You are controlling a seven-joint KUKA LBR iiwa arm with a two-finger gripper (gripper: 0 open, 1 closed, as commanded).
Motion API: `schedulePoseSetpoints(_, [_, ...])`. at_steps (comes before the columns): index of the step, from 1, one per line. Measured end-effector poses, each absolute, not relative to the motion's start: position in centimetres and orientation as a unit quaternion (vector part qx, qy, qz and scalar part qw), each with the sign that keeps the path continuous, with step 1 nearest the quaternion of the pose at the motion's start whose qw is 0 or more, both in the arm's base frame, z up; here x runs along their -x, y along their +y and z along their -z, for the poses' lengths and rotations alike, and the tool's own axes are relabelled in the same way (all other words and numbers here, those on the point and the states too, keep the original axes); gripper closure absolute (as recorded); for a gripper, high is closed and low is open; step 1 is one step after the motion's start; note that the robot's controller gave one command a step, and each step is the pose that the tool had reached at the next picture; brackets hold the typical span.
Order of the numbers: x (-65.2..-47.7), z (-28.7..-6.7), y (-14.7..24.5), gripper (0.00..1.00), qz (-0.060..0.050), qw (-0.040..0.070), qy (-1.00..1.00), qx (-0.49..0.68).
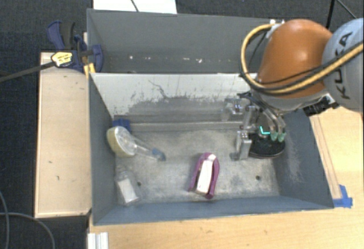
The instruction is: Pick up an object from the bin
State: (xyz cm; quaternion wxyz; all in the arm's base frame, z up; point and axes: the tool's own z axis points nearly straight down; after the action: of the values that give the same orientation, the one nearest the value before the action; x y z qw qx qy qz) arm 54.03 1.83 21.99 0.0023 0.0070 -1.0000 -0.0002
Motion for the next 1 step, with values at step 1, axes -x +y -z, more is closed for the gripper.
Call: schedulePoseSetpoints(1, [-51.06, -6.82, 1.94, 0.0, 0.0, -0.001, -0.989, -0.145])
